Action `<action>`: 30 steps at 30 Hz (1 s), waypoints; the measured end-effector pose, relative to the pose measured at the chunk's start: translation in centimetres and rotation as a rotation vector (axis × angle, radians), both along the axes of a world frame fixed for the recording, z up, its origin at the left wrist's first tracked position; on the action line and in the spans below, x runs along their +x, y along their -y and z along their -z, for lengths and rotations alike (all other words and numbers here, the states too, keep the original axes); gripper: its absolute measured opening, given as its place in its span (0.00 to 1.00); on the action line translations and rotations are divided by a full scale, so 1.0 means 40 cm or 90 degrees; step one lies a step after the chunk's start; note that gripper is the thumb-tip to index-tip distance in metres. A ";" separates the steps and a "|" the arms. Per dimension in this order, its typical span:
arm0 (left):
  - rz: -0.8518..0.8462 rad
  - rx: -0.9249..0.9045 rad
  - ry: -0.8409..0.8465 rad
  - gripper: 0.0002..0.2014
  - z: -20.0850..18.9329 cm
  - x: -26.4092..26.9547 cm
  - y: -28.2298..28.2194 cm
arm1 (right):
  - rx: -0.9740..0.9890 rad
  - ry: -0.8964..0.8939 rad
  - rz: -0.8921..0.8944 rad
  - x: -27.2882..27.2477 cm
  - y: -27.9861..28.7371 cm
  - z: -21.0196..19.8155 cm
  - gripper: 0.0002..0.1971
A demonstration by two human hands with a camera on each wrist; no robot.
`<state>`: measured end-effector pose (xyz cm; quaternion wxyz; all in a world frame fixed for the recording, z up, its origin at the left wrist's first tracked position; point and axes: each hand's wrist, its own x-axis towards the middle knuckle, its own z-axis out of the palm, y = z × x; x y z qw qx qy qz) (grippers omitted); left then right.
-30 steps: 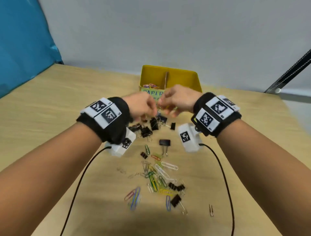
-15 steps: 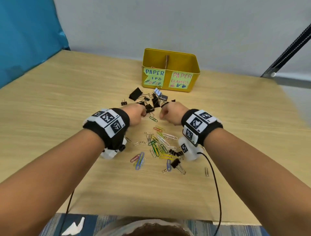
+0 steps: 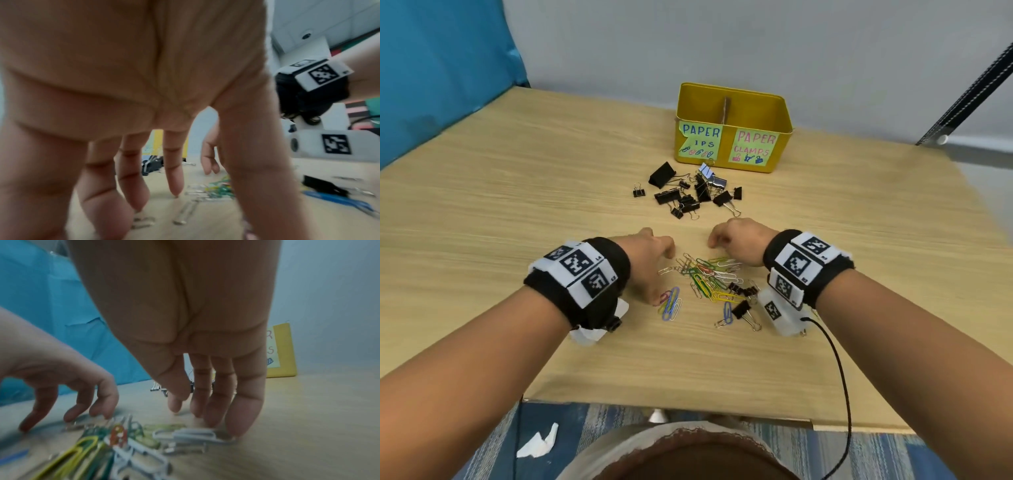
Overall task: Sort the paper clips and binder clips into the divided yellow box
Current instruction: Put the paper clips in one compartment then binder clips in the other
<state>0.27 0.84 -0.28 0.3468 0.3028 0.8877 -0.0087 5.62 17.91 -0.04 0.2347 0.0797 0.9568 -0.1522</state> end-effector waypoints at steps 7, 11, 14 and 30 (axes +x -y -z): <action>0.052 0.089 0.028 0.34 0.011 0.048 -0.050 | -0.011 0.023 0.001 0.043 0.008 -0.009 0.14; 0.051 0.152 0.018 0.31 0.013 0.061 -0.057 | 0.035 0.043 0.017 0.072 -0.020 -0.035 0.11; 0.105 0.220 0.000 0.23 0.014 0.091 -0.087 | 0.041 0.075 0.016 0.095 -0.017 -0.030 0.10; 0.140 0.278 0.036 0.09 0.017 0.163 -0.223 | 0.011 0.121 0.149 0.190 -0.092 -0.021 0.11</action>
